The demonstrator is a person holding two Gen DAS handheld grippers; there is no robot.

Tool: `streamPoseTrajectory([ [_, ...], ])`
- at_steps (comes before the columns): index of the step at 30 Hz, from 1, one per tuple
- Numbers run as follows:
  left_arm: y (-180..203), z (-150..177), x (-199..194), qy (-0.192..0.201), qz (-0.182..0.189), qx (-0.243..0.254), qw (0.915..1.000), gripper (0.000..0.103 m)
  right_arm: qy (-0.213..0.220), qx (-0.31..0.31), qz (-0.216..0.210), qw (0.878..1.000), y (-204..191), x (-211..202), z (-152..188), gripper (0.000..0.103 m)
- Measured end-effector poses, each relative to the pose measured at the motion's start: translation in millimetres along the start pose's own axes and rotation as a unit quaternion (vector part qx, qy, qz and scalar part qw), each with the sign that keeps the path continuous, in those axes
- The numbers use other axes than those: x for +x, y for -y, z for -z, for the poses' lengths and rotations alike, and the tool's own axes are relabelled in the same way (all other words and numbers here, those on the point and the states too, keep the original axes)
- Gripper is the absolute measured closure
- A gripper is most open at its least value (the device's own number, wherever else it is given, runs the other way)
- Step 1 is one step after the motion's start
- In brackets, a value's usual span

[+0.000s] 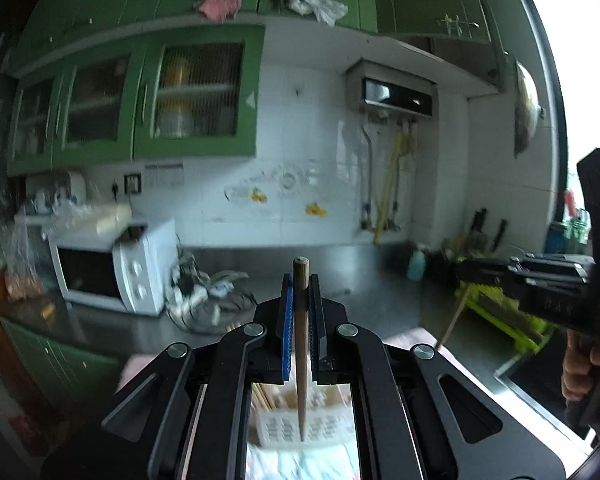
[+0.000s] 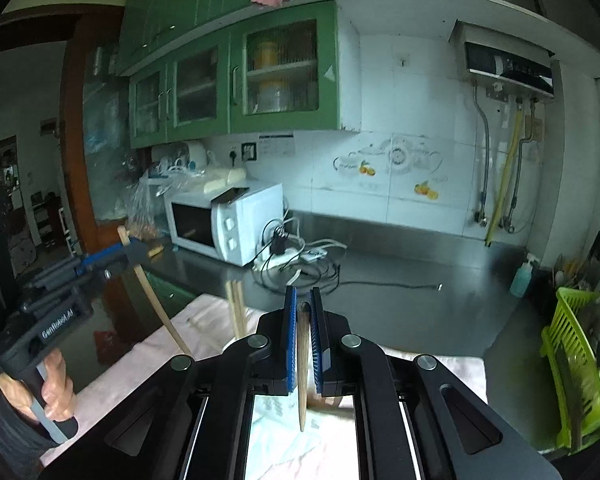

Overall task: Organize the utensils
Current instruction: 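Lower both chopsticks into the holder and open both grippers, then withdraw both open grippers back from the holder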

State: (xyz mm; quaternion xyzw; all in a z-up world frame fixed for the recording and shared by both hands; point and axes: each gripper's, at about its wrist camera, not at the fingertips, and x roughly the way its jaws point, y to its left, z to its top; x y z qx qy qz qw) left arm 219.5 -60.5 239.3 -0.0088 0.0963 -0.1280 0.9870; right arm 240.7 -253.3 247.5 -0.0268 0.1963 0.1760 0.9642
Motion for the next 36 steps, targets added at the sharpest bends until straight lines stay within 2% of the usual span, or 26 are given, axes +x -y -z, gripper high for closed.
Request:
streamPoseTrajectory([
  [4, -8, -15, 25, 0.01, -0.02, -0.003, 0.9998, 0.098, 0.002, 0.015, 0.005, 1.0, 13, 20, -8, 0.097],
  [8, -18, -16, 51, 0.011, -0.038, -0.004, 0.9992, 0.098, 0.009, 0.034, 0.007, 0.999, 26, 41, -11, 0.097],
  [15, -31, 13, 92, -0.033, -0.047, -0.024, 0.9981, 0.098, -0.014, 0.037, 0.001, 0.999, 29, 79, 8, 0.096],
  [21, -40, 31, 103, -0.066, -0.047, -0.04, 0.9959, 0.096, -0.038, 0.036, -0.005, 0.999, 26, 94, 29, 0.096],
  [23, -41, 33, 100, -0.067, -0.047, -0.041, 0.9958, 0.091, -0.037, 0.03, 0.004, 0.999, 24, 92, 33, 0.091],
  [24, -41, 33, 98, -0.069, -0.045, -0.041, 0.9958, 0.089, -0.036, 0.03, 0.004, 0.999, 24, 89, 33, 0.085],
  [25, -40, 34, 94, -0.071, -0.043, -0.041, 0.9957, 0.079, -0.034, 0.032, 0.005, 0.999, 23, 87, 33, 0.082],
  [26, -39, 34, 91, -0.071, -0.044, -0.041, 0.9957, 0.062, -0.032, 0.032, 0.007, 0.999, 23, 84, 32, 0.079],
  [29, -37, 36, 71, -0.057, -0.049, -0.041, 0.9963, 0.044, -0.022, 0.026, 0.016, 0.999, 20, 69, 33, 0.074],
  [30, -37, 37, 63, -0.057, -0.046, -0.042, 0.9964, 0.04, -0.021, 0.024, 0.016, 0.999, 19, 64, 34, 0.069],
  [32, -37, 41, 48, -0.056, -0.047, -0.046, 0.9963, 0.025, -0.022, 0.02, 0.02, 0.999, 15, 51, 40, 0.062],
  [33, -37, 45, 37, -0.052, -0.052, -0.047, 0.9962, 0.022, -0.022, 0.016, 0.022, 0.999, 12, 44, 45, 0.061],
  [35, -38, 52, 21, -0.048, -0.062, -0.047, 0.9958, 0.011, -0.023, 0.014, 0.024, 0.999, 8, 31, 57, 0.053],
  [36, -39, 58, 9, -0.048, -0.068, -0.05, 0.9953, 0.009, -0.023, 0.017, 0.026, 0.999, 6, 23, 65, 0.048],
])
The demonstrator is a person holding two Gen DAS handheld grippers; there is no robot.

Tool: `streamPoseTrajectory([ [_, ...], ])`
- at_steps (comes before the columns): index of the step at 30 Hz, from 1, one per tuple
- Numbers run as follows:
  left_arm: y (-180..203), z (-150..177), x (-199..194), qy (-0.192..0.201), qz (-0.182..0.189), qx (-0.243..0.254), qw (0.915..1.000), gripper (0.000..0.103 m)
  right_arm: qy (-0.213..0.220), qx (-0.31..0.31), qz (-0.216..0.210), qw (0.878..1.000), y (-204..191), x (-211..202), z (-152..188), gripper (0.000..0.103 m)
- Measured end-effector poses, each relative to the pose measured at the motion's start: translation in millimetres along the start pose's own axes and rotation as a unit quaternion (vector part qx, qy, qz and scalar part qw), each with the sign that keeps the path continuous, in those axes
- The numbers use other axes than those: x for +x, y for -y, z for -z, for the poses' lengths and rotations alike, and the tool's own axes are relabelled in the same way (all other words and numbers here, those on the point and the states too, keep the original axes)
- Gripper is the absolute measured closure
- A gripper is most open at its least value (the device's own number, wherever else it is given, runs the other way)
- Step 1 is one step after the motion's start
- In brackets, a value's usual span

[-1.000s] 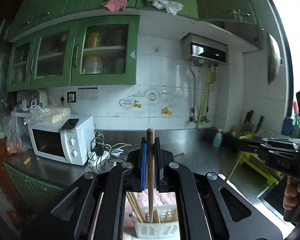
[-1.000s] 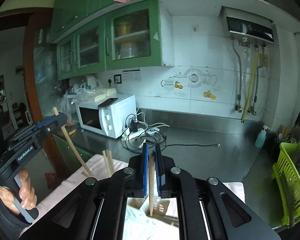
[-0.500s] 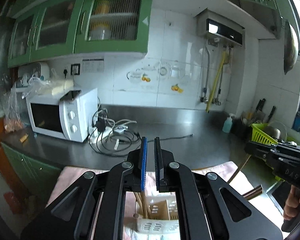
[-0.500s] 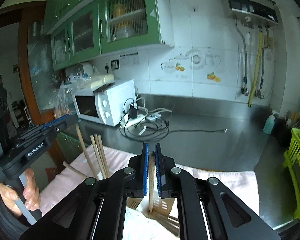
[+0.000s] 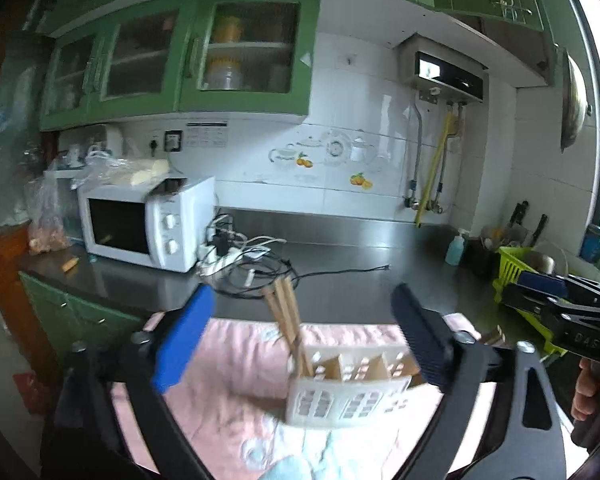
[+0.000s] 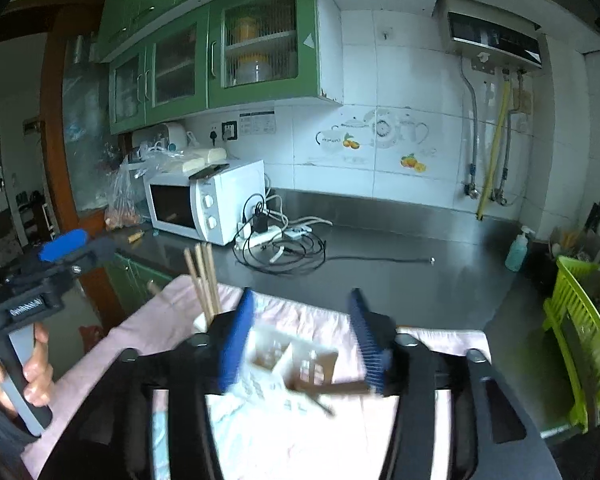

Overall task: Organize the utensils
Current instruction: 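Withdraw both open grippers back from the holder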

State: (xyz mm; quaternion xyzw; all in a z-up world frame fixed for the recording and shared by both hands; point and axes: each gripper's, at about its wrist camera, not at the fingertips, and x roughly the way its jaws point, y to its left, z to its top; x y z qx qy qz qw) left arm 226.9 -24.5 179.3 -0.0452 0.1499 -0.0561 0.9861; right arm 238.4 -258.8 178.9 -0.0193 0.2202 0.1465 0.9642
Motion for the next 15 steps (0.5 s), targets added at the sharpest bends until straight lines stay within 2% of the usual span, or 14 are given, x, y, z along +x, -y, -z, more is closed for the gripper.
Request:
streamPoseTrajectory([
  [2, -5, 11, -15, -0.005, -0.009, -0.006, 0.9999, 0.005, -0.001, 0.005, -0.002, 1.0, -2, -12, 15, 0.046],
  [3, -7, 18, -23, -0.008, -0.016, -0.004, 0.9998, 0.005, -0.002, 0.01, 0.002, 1.0, -4, -18, 24, 0.039],
  [7, -13, 44, -45, -0.03, -0.032, 0.0, 0.9991, 0.005, -0.007, 0.025, 0.001, 1.0, -14, -36, 55, 0.026],
  [12, -18, 81, -69, -0.064, -0.05, -0.001, 0.9967, 0.005, -0.02, 0.02, 0.012, 1.0, -38, -53, 101, 0.02],
  [15, -16, 102, -79, -0.081, -0.071, 0.016, 0.9941, 0.005, -0.025, 0.009, 0.026, 0.999, -52, -59, 125, 0.017],
])
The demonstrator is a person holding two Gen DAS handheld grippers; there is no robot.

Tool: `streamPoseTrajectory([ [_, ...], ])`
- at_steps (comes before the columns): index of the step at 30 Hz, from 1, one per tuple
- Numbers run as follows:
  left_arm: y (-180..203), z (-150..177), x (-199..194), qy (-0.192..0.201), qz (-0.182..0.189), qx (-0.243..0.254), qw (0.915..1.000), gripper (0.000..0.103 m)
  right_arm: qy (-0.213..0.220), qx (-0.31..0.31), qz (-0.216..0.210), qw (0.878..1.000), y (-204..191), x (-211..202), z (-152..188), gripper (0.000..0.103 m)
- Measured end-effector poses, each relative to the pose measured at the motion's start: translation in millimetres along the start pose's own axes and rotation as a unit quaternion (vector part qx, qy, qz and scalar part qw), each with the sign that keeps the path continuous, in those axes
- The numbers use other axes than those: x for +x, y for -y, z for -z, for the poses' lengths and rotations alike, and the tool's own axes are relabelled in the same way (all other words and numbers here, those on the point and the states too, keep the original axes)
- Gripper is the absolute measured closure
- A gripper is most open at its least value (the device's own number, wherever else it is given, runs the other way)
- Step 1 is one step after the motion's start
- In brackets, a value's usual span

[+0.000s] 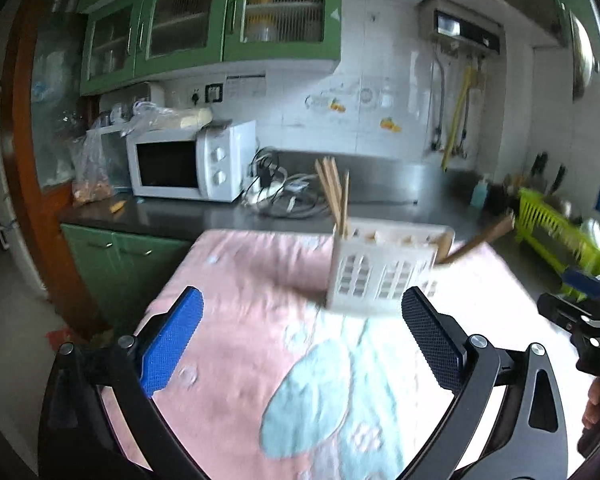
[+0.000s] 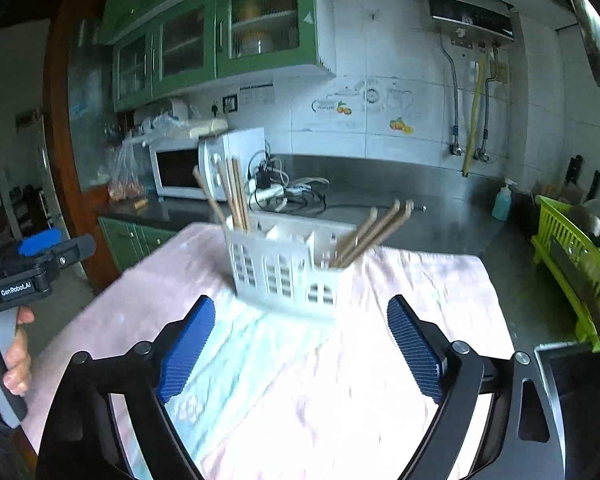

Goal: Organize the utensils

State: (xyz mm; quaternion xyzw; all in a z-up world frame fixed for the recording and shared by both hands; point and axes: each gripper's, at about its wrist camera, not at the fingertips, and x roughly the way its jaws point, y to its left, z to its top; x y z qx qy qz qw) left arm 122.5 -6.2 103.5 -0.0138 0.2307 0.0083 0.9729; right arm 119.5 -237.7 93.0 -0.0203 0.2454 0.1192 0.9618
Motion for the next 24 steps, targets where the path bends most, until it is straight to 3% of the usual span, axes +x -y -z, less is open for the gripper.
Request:
streamPoseTrajectory([
  [3, 0, 17, -4, -0.016, -0.018, 0.011, 0.9997, 0.005, -0.007, -0.001, 0.01, 1.0, -9, -6, 21, 0.016],
  [12, -8, 55, -14, -0.043, -0.019, -0.005, 0.9989, 0.005, -0.029, 0.006, 0.026, 0.999, -22, -18, 64, 0.012],
  [24, -9, 79, -18, -0.061, -0.017, 0.003, 0.998, 0.005, -0.039, 0.024, 0.027, 0.999, -20, -25, 81, 0.012],
])
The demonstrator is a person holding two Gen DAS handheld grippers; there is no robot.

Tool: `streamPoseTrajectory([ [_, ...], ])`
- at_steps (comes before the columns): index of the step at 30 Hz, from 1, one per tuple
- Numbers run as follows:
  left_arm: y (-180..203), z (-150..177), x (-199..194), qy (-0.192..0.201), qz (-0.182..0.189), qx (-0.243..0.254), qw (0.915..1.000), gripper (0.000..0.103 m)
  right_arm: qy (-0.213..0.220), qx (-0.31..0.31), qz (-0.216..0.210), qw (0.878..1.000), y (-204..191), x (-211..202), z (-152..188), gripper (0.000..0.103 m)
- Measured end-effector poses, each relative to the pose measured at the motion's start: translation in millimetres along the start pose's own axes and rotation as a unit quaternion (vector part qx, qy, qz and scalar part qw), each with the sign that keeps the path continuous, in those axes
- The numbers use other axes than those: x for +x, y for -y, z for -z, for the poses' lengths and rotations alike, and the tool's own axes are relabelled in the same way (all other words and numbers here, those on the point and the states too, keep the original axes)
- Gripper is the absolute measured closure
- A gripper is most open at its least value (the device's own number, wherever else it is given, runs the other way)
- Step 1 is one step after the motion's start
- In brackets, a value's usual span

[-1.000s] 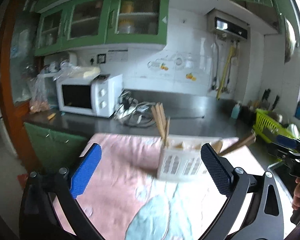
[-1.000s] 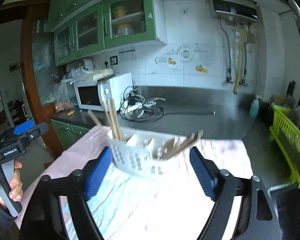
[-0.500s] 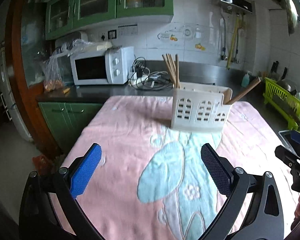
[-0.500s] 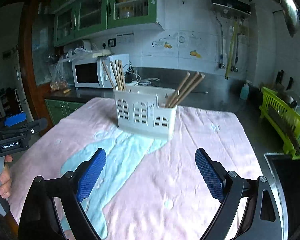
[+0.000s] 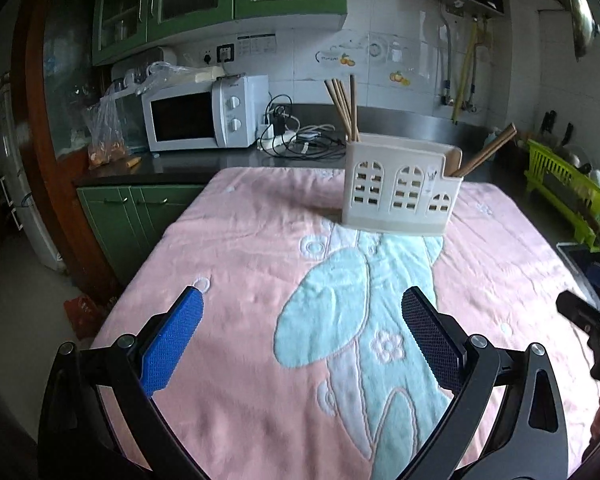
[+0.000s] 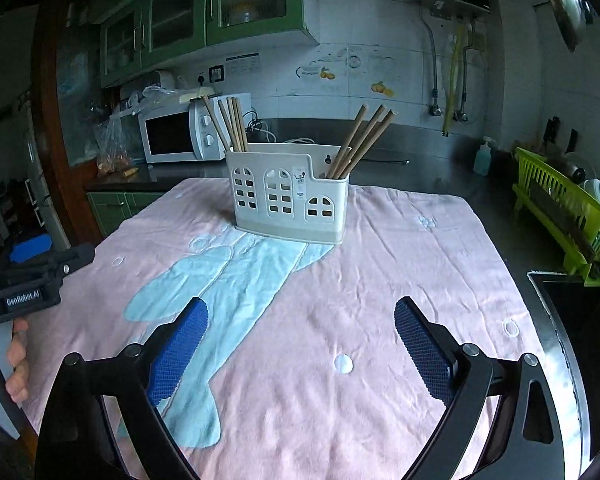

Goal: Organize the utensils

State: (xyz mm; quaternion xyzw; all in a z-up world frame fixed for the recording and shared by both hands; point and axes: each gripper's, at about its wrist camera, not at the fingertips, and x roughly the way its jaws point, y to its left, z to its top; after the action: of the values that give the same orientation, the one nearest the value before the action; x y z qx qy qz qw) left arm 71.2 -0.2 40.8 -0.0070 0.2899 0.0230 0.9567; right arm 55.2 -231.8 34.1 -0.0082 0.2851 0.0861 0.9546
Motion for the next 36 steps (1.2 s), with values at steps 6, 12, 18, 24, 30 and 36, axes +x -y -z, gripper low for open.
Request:
streamPoseTrajectory([
  [6, 3, 14, 8, -0.031, 0.009, 0.013, 0.9994, 0.005, -0.009, -0.011, 0.005, 1.0, -6, 5, 7, 0.011],
  [12, -6, 21, 7, -0.033, 0.017, -0.005, 0.9993, 0.005, -0.02, -0.008, 0.004, 1.0, -6, 10, 14, 0.011],
  [18, -8, 24, 5, -0.034, 0.034, -0.011, 0.9988, 0.005, -0.022, -0.005, 0.003, 1.0, -5, 11, 15, 0.011],
  [24, -5, 26, 4, -0.031, 0.025, -0.002, 0.9992, 0.005, -0.025, -0.007, 0.001, 1.0, -7, 12, 16, 0.011],
  [30, -6, 26, 1, -0.025, 0.028, -0.001, 0.9993, 0.005, -0.027, -0.005, 0.004, 1.0, -5, 13, 16, 0.011],
  [36, -7, 27, 0, -0.023, 0.03, -0.006, 0.9993, 0.005, -0.029, -0.004, 0.005, 1.0, -3, 14, 16, 0.011],
])
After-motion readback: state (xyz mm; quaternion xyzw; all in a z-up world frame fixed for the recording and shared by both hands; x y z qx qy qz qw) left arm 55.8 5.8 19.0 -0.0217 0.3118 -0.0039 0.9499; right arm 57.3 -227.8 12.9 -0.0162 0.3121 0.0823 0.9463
